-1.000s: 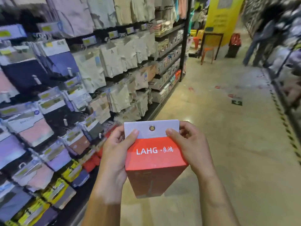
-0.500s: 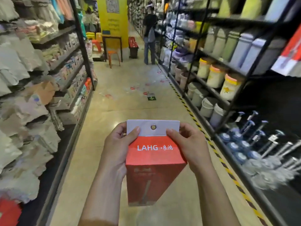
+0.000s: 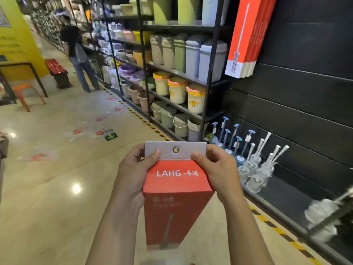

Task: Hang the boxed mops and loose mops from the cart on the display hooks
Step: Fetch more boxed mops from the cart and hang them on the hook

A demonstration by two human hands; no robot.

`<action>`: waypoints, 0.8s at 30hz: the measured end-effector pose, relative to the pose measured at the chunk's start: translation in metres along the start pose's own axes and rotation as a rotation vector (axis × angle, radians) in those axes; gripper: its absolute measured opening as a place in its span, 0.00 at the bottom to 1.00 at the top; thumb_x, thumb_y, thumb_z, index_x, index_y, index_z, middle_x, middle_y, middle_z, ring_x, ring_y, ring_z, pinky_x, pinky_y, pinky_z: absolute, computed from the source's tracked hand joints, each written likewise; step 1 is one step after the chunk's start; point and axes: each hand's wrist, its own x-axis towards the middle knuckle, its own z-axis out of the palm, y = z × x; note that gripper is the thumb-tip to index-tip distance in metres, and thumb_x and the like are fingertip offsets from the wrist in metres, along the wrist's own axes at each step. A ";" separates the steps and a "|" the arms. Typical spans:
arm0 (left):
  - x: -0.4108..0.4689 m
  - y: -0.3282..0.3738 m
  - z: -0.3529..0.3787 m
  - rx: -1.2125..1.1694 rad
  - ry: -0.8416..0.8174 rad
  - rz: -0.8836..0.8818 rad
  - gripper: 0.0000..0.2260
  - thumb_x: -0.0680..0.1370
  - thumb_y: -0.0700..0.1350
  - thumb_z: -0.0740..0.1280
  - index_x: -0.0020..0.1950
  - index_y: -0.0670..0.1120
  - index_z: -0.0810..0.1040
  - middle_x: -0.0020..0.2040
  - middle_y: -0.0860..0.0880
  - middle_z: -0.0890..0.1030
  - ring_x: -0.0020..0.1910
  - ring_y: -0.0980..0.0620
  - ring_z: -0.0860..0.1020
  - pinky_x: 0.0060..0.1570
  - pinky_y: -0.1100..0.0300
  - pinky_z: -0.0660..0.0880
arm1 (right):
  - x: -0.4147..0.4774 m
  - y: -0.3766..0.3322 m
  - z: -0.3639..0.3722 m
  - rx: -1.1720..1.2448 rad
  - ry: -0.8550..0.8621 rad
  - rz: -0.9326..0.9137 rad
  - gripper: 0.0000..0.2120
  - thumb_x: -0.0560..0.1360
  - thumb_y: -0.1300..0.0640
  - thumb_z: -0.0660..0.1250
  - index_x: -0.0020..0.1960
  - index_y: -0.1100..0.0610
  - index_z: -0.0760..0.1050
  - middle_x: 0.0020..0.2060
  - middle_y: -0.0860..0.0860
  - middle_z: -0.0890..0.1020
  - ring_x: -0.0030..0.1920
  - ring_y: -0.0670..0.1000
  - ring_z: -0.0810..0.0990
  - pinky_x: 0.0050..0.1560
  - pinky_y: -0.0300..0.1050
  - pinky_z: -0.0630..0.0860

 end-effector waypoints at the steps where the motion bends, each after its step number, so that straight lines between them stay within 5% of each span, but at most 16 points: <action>1: 0.018 -0.003 0.011 0.009 -0.017 -0.011 0.08 0.77 0.37 0.73 0.54 0.46 0.83 0.47 0.41 0.83 0.32 0.49 0.84 0.29 0.57 0.81 | 0.017 0.008 -0.004 -0.010 0.016 0.006 0.05 0.76 0.54 0.76 0.52 0.49 0.85 0.41 0.49 0.88 0.43 0.54 0.87 0.45 0.55 0.84; 6: 0.103 -0.013 0.063 0.034 -0.060 -0.046 0.07 0.78 0.36 0.72 0.54 0.46 0.83 0.50 0.39 0.81 0.32 0.48 0.84 0.29 0.57 0.81 | 0.105 0.033 -0.019 -0.007 0.050 0.043 0.06 0.76 0.55 0.76 0.53 0.50 0.85 0.40 0.48 0.88 0.40 0.51 0.87 0.37 0.45 0.81; 11: 0.187 -0.016 0.105 0.012 -0.066 -0.045 0.09 0.78 0.36 0.72 0.57 0.45 0.82 0.50 0.40 0.83 0.34 0.47 0.85 0.31 0.56 0.81 | 0.196 0.049 -0.022 -0.013 0.049 0.054 0.06 0.77 0.54 0.75 0.53 0.48 0.85 0.41 0.47 0.88 0.41 0.51 0.87 0.41 0.49 0.85; 16: 0.265 -0.018 0.149 0.035 -0.105 -0.041 0.08 0.78 0.37 0.73 0.56 0.45 0.83 0.47 0.43 0.84 0.33 0.50 0.85 0.29 0.58 0.80 | 0.271 0.061 -0.029 -0.043 0.117 0.066 0.07 0.78 0.53 0.74 0.55 0.49 0.84 0.42 0.45 0.88 0.40 0.46 0.87 0.38 0.41 0.83; 24: 0.422 -0.021 0.214 0.011 -0.262 -0.094 0.08 0.78 0.37 0.73 0.54 0.48 0.85 0.50 0.42 0.86 0.41 0.43 0.86 0.40 0.49 0.84 | 0.404 0.080 -0.030 -0.114 0.263 0.058 0.04 0.78 0.53 0.74 0.53 0.48 0.84 0.40 0.45 0.87 0.39 0.42 0.85 0.33 0.31 0.77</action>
